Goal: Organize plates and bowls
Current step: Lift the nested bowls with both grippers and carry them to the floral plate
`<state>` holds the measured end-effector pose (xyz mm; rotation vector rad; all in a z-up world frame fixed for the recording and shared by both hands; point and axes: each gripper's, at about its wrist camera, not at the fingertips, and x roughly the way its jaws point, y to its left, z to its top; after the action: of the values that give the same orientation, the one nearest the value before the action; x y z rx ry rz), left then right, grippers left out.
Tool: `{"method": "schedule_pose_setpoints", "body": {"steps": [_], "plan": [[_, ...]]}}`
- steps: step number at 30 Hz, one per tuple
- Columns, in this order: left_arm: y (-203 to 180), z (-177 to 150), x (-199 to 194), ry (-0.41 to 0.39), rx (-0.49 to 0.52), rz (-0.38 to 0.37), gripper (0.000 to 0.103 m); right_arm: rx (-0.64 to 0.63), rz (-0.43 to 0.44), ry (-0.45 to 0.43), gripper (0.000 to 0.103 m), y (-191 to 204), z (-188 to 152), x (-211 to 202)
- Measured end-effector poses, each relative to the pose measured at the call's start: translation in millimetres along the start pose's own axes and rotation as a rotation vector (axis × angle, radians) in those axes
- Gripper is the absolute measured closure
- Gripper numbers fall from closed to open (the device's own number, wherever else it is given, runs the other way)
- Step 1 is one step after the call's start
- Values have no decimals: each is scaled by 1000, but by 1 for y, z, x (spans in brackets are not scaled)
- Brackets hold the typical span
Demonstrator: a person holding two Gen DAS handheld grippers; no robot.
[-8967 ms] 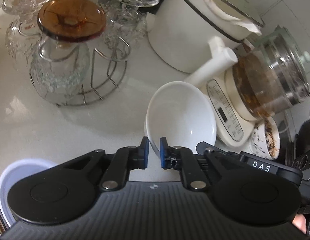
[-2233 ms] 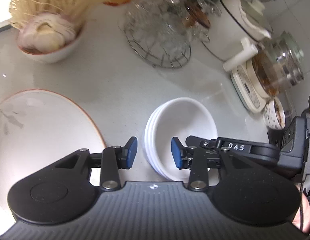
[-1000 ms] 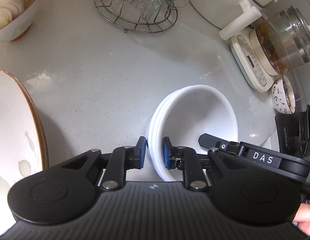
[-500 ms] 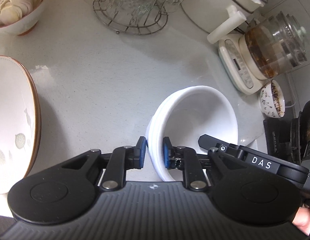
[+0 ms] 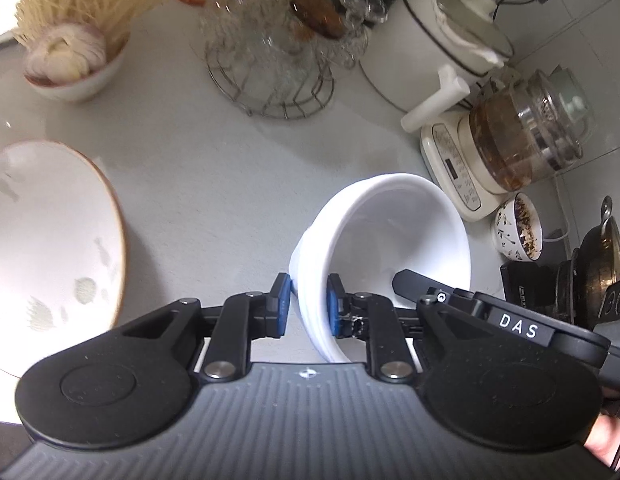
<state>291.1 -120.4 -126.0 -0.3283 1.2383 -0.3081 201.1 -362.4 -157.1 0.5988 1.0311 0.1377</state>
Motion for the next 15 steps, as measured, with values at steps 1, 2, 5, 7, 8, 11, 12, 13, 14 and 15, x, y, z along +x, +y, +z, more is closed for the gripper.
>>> {"method": "schedule_pose_setpoints", "body": {"steps": [1,2,5,7,8,11,12,13,14,15], "plan": [[4,1,-6,-5,1,0,81,1,3,-3,84,6,0,0],[8,2,-12,-13,0,-3,81,-2,6,-9,84,13,0,-1],[23,6,-27,-39,-10,-15,81,-16,15,-19,83,32,0,1],[35,9,-36,-59,-21,-21,81,-42,19,-24,83,47,1,5],[41,10,-42,-72,-29,-22,81,-53,21,-23,83,55,1,7],[62,14,-58,-110,-55,-21,81,-91,33,-18,84,78,0,17],[70,14,-62,-122,-67,-22,81,-103,38,-13,84,85,-1,21],[78,15,-67,-131,-85,-21,81,-116,43,-7,84,93,-2,25],[87,15,-71,-137,-103,-24,81,-129,45,-3,84,100,-3,30],[95,17,-73,-143,-119,-25,81,-141,45,3,84,107,-4,35]]}}
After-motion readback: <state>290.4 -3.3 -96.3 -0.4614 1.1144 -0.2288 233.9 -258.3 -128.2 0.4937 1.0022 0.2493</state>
